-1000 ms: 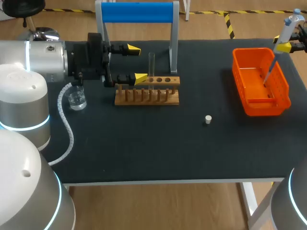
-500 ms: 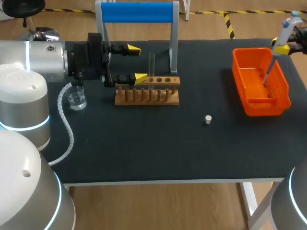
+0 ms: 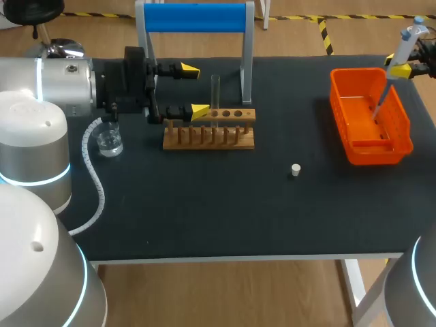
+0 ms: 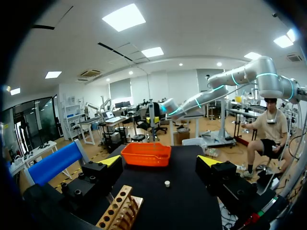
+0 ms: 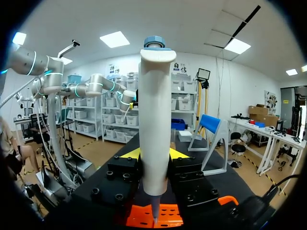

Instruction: Invert the test tube, pick up the pipette, mount the tip to pipette, aspirate from beaker and dispense into the tube, eject the tip, return the pipette, and cap with the stopper.

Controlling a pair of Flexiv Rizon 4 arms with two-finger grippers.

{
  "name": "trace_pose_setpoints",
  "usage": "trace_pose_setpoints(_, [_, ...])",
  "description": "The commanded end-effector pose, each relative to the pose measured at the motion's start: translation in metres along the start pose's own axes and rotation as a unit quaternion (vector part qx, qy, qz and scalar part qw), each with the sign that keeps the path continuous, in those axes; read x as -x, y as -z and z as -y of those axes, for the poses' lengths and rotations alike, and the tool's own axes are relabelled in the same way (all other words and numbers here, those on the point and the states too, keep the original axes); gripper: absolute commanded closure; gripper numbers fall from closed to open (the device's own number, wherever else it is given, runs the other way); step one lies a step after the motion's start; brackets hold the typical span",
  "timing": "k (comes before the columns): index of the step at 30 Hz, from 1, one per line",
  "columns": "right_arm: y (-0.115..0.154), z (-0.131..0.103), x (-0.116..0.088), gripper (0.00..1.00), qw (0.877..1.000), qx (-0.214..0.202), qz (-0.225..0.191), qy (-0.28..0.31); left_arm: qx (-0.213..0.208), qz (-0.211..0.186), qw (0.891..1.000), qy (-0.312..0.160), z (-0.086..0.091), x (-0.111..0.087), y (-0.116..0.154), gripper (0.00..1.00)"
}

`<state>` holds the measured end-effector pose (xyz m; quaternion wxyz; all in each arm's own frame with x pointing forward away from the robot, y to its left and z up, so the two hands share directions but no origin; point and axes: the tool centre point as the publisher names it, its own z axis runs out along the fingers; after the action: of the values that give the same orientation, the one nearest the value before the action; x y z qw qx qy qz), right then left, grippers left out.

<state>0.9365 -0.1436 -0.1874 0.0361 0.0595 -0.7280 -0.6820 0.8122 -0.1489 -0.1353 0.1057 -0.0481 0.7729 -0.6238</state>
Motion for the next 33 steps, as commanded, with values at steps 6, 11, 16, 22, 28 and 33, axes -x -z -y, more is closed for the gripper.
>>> trace_pose_setpoints(6, [0.0027,0.0010,0.0030,1.00,1.000,0.001,-0.006,0.000,0.000,0.001,1.000,0.000,-0.0004,0.0000,-0.0009,0.00])
trace_pose_setpoints(11, [0.0027,0.0010,0.0030,1.00,1.000,0.001,-0.006,0.000,0.000,0.001,1.000,0.000,-0.0004,0.0000,-0.0009,0.00])
trace_pose_setpoints(16, [0.0027,0.0010,0.0030,1.00,1.000,0.001,-0.006,0.000,0.000,0.001,1.000,0.000,-0.0004,0.0000,-0.0009,0.00])
trace_pose_setpoints(22, [0.0027,0.0010,0.0030,1.00,1.000,0.001,-0.006,0.000,0.000,0.001,1.000,0.000,-0.0004,0.0000,-0.0009,0.00])
trace_pose_setpoints(28, [0.0027,0.0010,0.0030,1.00,1.000,0.001,-0.006,0.000,0.000,0.001,1.000,0.000,-0.0004,0.0000,-0.0009,0.00])
trace_pose_setpoints(33, [0.0027,0.0010,0.0030,1.00,1.000,0.001,-0.006,0.000,-0.003,0.001,1.000,-0.001,0.0043,-0.0009,-0.0076,0.00])
